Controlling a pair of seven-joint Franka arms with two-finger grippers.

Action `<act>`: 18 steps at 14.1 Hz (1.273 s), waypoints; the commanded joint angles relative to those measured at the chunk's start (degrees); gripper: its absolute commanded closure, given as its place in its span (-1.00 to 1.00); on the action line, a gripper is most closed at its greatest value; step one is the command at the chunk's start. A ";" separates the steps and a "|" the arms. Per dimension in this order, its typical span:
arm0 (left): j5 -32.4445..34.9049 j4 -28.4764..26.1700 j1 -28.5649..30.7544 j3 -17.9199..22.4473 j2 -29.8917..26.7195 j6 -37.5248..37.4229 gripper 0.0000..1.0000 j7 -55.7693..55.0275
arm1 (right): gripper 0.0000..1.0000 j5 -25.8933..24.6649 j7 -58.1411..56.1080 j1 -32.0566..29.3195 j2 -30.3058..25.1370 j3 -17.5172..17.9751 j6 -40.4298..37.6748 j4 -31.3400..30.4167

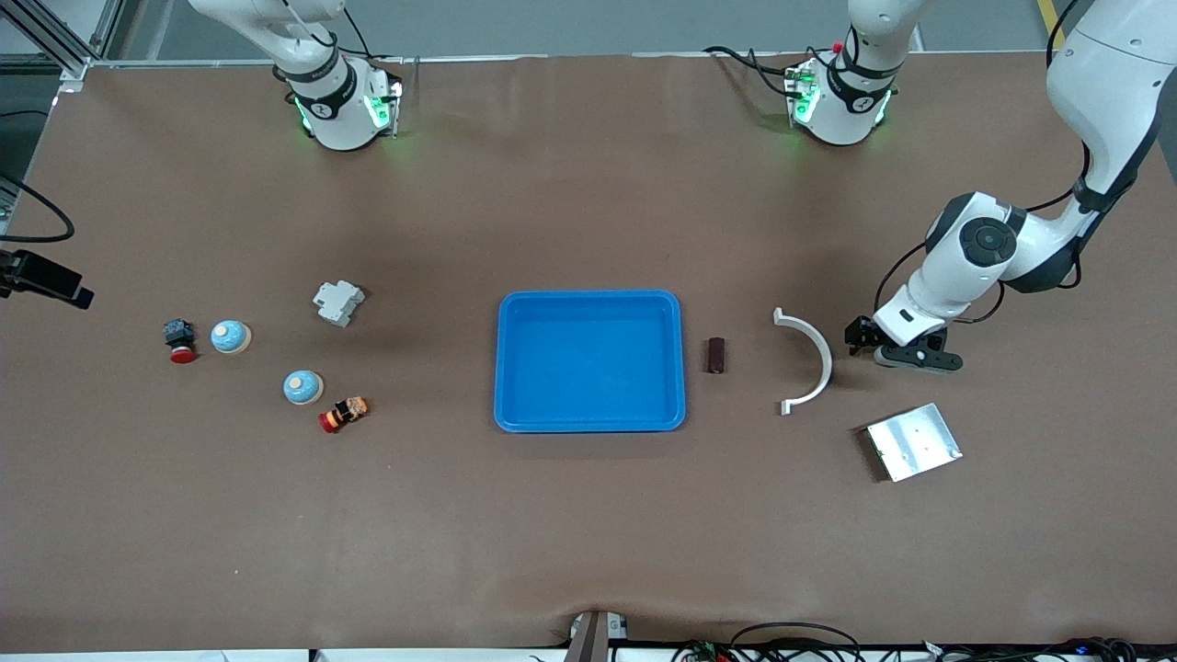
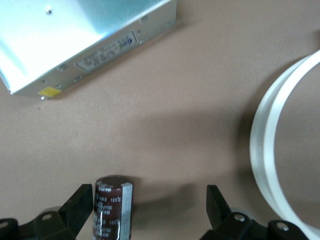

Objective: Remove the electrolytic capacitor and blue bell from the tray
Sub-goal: 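Lower the capacitor beside the white arc and open the left gripper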

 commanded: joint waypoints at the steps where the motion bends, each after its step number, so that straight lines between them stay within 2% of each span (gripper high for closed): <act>1: 0.62 0.48 0.61 -2.24 -2.50 -4.00 -1.00 -1.83 | -1.00 0.90 0.43 0.00 -1.05 -0.05 -0.20 -0.80; 3: -0.08 1.79 0.70 -4.08 -3.20 -7.96 -1.00 -1.91 | -1.00 0.90 0.43 0.00 -1.05 -0.05 0.15 -0.71; 6: -5.78 4.52 0.78 -6.81 -3.64 -11.48 -1.00 -2.00 | -1.00 0.90 0.52 0.09 -1.05 -0.05 -0.20 -0.80; 9: -10.45 7.07 0.78 -8.57 -4.52 -12.19 -1.00 -2.00 | -1.00 0.90 0.52 0.00 -0.96 -0.05 0.06 -0.80; 15: -14.23 18.31 0.17 -12.70 -3.12 -23.60 -1.00 -2.00 | -1.00 0.99 0.35 -0.70 -1.05 -0.05 -0.20 -0.80; 18: -15.03 20.51 0.17 -13.76 -3.47 -26.25 -1.00 -1.91 | -1.00 0.99 0.43 -0.61 -0.96 -0.05 -0.20 -0.80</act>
